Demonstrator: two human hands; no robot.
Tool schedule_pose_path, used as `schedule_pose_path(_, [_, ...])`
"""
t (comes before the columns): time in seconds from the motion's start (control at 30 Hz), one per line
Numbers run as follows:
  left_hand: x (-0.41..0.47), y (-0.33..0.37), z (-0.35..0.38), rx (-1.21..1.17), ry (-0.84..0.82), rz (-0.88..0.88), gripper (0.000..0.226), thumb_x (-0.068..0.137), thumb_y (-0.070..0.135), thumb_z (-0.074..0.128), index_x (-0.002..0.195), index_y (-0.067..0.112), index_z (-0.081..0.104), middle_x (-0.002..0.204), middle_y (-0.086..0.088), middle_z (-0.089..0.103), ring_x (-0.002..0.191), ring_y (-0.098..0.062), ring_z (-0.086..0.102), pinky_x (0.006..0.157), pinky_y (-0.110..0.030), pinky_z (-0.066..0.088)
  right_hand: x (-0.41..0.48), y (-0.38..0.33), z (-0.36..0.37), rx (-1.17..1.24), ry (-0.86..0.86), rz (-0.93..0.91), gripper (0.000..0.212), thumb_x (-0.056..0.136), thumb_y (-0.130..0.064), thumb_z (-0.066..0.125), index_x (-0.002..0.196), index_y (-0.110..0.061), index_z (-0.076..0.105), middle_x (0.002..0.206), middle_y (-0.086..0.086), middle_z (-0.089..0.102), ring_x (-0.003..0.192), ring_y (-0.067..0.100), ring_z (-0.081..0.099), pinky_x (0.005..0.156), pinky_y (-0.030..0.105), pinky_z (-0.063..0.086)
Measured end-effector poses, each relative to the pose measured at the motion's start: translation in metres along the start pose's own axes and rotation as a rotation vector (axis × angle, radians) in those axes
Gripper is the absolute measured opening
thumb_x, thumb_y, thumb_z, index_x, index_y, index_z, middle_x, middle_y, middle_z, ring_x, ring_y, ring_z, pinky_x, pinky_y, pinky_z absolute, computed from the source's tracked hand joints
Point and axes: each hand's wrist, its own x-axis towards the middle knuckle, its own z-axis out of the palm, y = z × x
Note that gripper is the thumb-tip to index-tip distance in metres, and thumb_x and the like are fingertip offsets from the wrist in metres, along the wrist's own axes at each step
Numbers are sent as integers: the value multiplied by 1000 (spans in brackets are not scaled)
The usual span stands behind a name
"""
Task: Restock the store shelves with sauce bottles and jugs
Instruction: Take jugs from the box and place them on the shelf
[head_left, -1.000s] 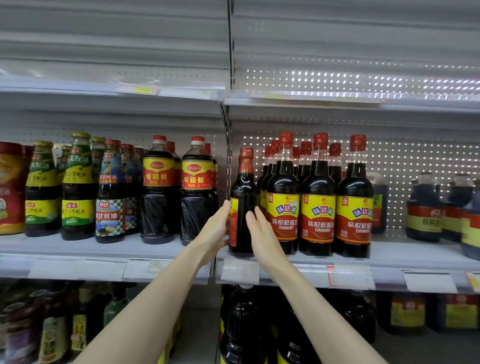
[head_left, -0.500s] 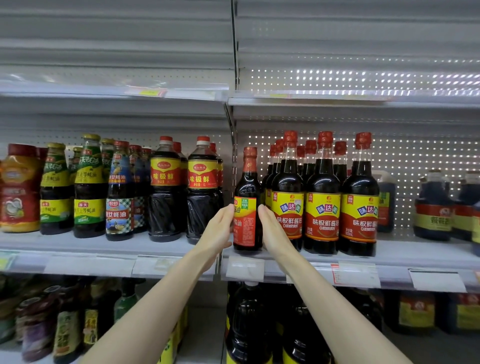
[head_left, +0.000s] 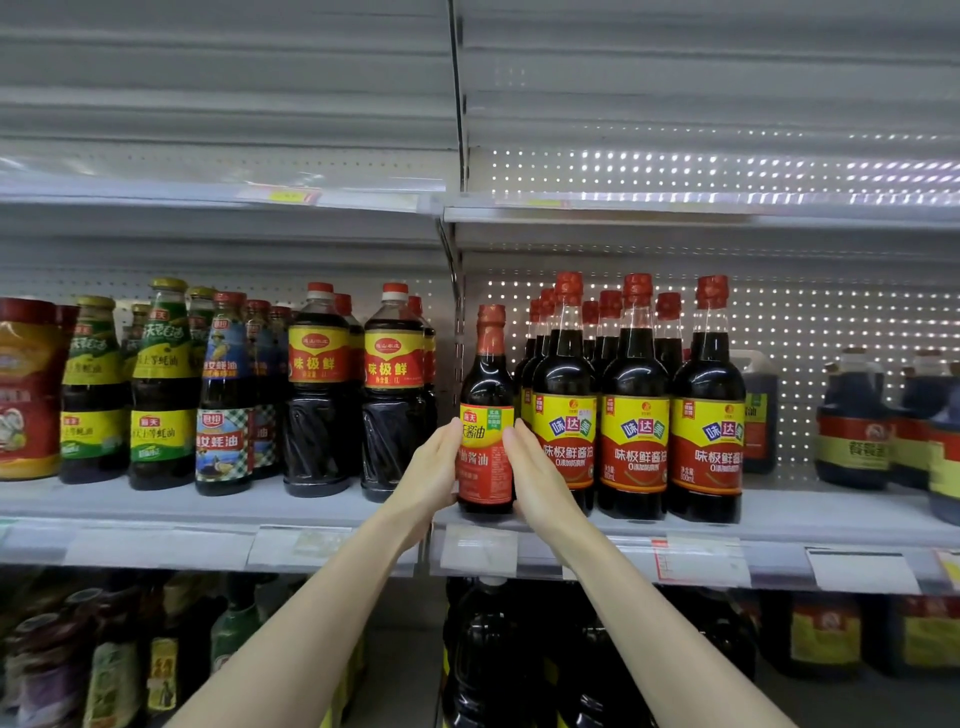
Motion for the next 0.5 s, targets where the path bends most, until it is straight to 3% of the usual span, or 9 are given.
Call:
schedule_pose_path(0.13, [-5,-2,0,29,11,37,34,101,45,35,129,28,47,119,8,61,103,-1,58,66,-19,44,5,-2,-5,-19,1,23,56,102,-48,30,153,-29,17,145,-4,39,123,11,43,103,34,41])
schedule_pose_path(0.27, [-7,-3,0,64,33,55,34,101,40,37,131,26,45,121,5,60,99,-2,59,58,-12,46,9,-1,-8,-10,8,32,54,102,-47,31,152,-29,21,145,-2,41,124,13,45,103,37,43])
schedule_pose_path(0.43, [1,-1,0,65,34,36,40,101,42,39,136,24,42,125,3,59,108,-8,57,73,-22,45,3,1,-9,7,46,-21,50,102,-43,34,149,-26,30,132,-7,45,116,10,46,101,36,45])
schedule_pose_path(0.5, [1,-1,3,33,12,34,32,101,39,38,131,29,46,119,6,61,107,-7,59,78,-24,47,2,3,-10,4,37,-21,50,102,-44,34,149,-27,30,137,-4,44,117,11,46,102,39,45])
